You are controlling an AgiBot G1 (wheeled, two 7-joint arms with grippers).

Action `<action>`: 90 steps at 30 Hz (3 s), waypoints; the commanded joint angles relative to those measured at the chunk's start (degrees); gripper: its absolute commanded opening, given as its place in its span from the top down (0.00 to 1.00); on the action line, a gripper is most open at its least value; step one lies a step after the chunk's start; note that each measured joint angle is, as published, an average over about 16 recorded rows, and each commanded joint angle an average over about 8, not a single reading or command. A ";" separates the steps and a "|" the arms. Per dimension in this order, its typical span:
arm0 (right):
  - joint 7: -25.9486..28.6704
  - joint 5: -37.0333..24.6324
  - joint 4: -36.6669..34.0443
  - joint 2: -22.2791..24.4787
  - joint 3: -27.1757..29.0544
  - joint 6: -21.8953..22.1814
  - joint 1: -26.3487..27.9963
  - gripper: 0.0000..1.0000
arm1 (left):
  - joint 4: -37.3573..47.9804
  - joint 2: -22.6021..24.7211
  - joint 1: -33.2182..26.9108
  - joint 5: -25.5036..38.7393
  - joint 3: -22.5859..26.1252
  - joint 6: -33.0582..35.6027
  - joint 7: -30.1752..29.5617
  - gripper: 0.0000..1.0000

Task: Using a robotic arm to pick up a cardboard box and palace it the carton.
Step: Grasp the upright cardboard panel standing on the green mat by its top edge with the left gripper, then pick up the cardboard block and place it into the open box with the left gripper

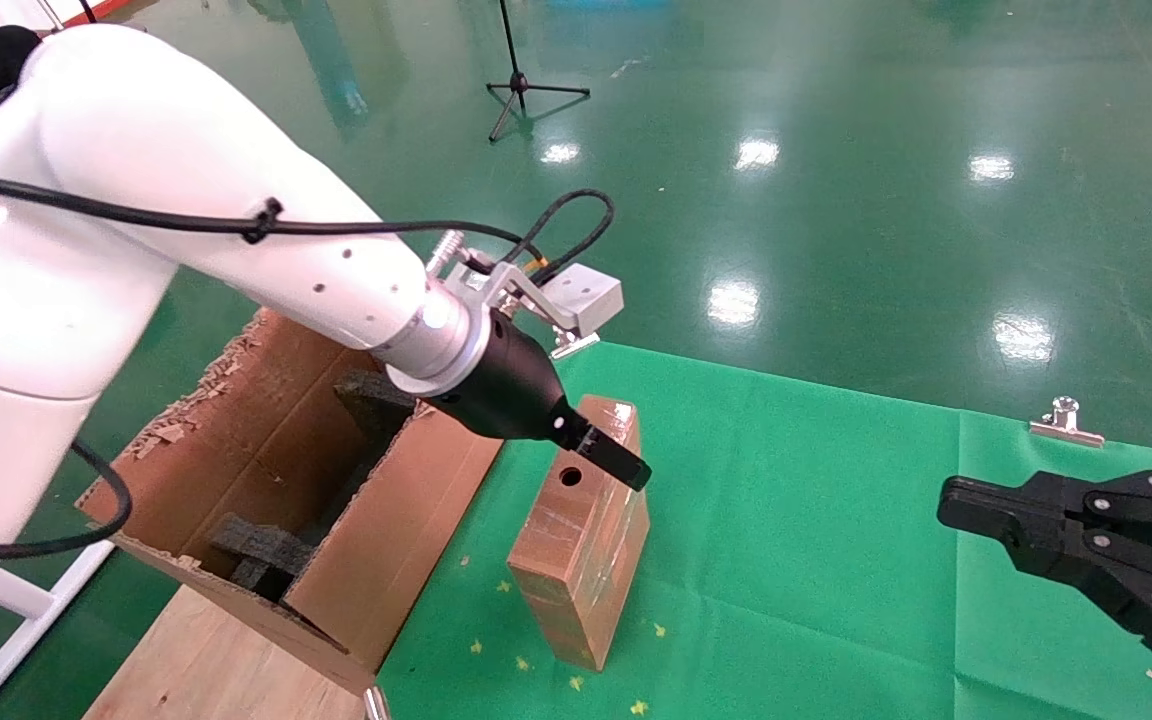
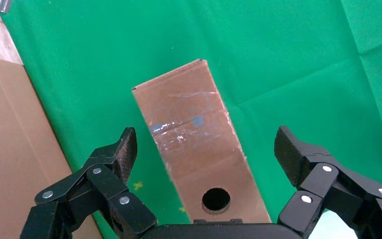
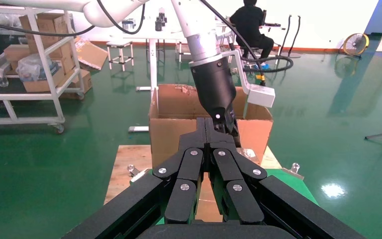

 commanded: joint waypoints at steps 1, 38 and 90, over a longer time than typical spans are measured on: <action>0.00 0.00 0.00 0.00 0.00 0.00 0.00 1.00 | 0.27 0.65 -0.40 0.29 1.35 -0.08 -1.08 0.00; -0.01 0.02 -0.02 0.01 -0.01 0.02 -0.02 0.00 | 1.87 2.30 -1.44 1.45 3.85 -0.92 -2.41 1.00; -0.03 0.04 -0.03 0.02 -0.04 0.02 0.00 0.00 | 41.71 -23.55 -19.11 -1.41 -2.36 -4.44 64.63 1.00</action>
